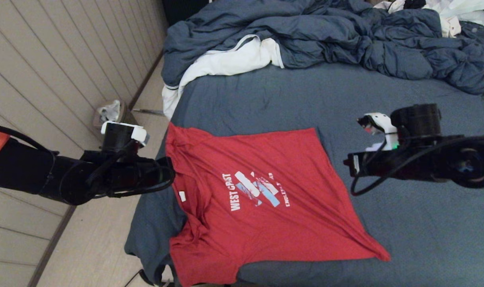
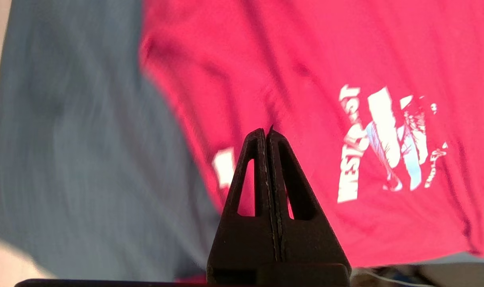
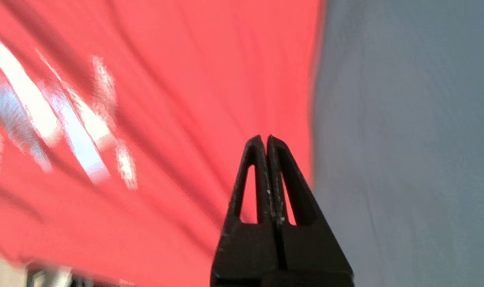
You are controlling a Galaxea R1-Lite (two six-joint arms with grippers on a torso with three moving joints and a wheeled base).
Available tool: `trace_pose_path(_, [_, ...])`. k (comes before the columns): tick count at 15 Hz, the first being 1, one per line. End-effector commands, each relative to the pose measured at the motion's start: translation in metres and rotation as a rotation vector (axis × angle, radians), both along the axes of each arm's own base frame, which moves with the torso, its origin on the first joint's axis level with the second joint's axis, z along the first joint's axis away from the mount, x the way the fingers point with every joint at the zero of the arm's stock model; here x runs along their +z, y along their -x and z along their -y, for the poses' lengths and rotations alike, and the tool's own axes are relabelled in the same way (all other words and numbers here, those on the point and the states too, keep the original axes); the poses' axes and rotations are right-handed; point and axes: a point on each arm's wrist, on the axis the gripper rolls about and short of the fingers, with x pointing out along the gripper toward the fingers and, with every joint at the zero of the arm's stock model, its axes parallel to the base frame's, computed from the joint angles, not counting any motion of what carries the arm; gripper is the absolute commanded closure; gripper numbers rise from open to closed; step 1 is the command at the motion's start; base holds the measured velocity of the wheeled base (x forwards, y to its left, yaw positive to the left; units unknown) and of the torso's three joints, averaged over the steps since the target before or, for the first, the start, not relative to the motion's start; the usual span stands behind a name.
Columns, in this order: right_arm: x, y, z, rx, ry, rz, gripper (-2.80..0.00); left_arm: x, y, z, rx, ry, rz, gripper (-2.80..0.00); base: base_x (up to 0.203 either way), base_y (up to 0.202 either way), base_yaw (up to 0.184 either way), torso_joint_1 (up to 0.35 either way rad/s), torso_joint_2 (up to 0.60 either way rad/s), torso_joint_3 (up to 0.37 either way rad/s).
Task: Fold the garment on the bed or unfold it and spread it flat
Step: Unford the red T-shirt
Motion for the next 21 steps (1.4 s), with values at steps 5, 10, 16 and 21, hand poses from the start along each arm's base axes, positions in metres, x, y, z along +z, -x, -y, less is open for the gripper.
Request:
trace_pose_path(5, [-0.006, -0.061, -0.065, 0.131, -0.017, 0.019, 0.0, -0.014, -0.031, 0.039, -0.131, -0.084, 0.038, 0.0, 0.0, 0.0, 0.0, 0.0, 0.0, 0.0])
trace_pose_path(10, [-0.007, -0.063, -0.077, 0.155, -0.024, 0.027, 0.0, -0.057, -0.085, 0.023, -0.097, -0.172, 0.026, 0.0, 0.0, 0.0, 0.0, 0.0, 0.0, 0.0])
trace_pose_path(16, [-0.003, -0.063, -0.076, 0.153, -0.029, 0.041, 0.0, -0.083, -0.155, -0.04, 0.036, -0.239, 0.084, 0.0, 0.0, 0.0, 0.0, 0.0, 0.0, 0.0])
trace_pose_path(21, [-0.007, -0.063, -0.078, 0.159, -0.024, 0.032, 0.0, -0.077, -0.193, -0.066, 0.142, -0.268, 0.127, 0.0, 0.0, 0.0, 0.0, 0.0, 0.0, 0.0])
